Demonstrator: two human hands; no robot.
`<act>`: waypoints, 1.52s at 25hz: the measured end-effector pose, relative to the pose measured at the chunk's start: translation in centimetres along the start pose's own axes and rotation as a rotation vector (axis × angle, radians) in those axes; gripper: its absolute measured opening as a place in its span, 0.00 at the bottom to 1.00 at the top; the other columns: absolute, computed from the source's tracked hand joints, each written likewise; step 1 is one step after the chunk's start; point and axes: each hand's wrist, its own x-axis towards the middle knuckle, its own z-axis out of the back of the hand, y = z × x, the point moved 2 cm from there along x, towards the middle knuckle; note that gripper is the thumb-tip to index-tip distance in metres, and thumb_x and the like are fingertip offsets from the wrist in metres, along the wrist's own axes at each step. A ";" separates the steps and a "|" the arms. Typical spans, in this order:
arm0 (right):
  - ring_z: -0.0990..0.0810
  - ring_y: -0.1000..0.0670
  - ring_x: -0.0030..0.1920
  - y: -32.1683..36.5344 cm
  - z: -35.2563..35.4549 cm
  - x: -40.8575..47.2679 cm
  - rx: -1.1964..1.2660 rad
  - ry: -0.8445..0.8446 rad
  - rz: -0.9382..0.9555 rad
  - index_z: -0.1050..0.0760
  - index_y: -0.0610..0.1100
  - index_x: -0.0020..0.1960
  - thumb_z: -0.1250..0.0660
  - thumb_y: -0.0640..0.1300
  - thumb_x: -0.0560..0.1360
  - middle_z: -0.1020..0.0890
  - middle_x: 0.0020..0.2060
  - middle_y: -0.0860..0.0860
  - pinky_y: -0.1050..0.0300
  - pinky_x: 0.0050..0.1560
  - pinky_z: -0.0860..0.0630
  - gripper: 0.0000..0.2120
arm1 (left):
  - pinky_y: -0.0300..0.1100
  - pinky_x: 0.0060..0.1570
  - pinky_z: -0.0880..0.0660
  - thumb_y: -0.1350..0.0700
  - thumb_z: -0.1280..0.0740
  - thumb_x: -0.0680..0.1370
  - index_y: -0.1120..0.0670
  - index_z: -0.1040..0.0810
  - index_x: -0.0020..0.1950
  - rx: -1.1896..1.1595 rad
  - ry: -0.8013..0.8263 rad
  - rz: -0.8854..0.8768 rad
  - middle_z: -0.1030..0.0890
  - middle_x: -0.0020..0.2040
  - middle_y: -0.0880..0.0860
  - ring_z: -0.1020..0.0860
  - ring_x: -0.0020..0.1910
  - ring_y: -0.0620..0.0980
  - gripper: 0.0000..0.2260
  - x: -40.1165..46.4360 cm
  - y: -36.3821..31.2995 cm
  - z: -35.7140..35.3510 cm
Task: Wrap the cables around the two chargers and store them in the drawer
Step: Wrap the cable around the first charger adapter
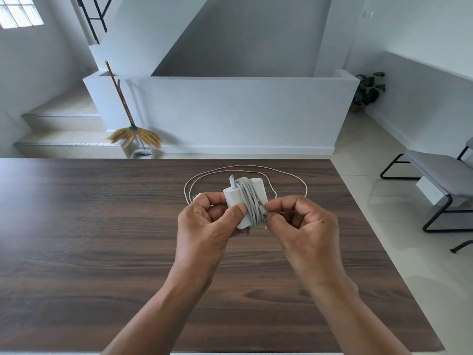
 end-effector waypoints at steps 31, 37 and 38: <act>0.13 0.52 0.47 -0.1 1.4 -1.4 -0.201 0.105 0.204 0.14 0.48 0.51 0.22 0.40 0.74 0.12 0.42 0.57 0.61 0.47 0.17 0.07 | 0.55 0.47 0.14 0.64 0.27 0.78 0.62 0.18 0.54 0.002 -0.027 0.011 0.11 0.44 0.60 0.12 0.42 0.55 0.06 -0.6 1.1 0.3; 0.14 0.53 0.41 -0.4 0.8 -1.1 -0.206 0.076 0.162 0.13 0.49 0.49 0.21 0.39 0.73 0.13 0.40 0.55 0.63 0.42 0.18 0.07 | 0.60 0.51 0.15 0.64 0.27 0.78 0.61 0.18 0.55 0.017 -0.041 -0.009 0.10 0.45 0.59 0.11 0.46 0.59 0.07 -0.9 1.1 0.2; 0.14 0.53 0.41 -0.5 0.7 -1.1 -0.207 0.082 0.159 0.13 0.49 0.48 0.21 0.39 0.72 0.13 0.40 0.55 0.62 0.42 0.17 0.07 | 0.60 0.52 0.15 0.64 0.28 0.78 0.61 0.18 0.55 0.017 -0.041 -0.007 0.10 0.45 0.59 0.11 0.46 0.59 0.06 -1.0 1.1 0.1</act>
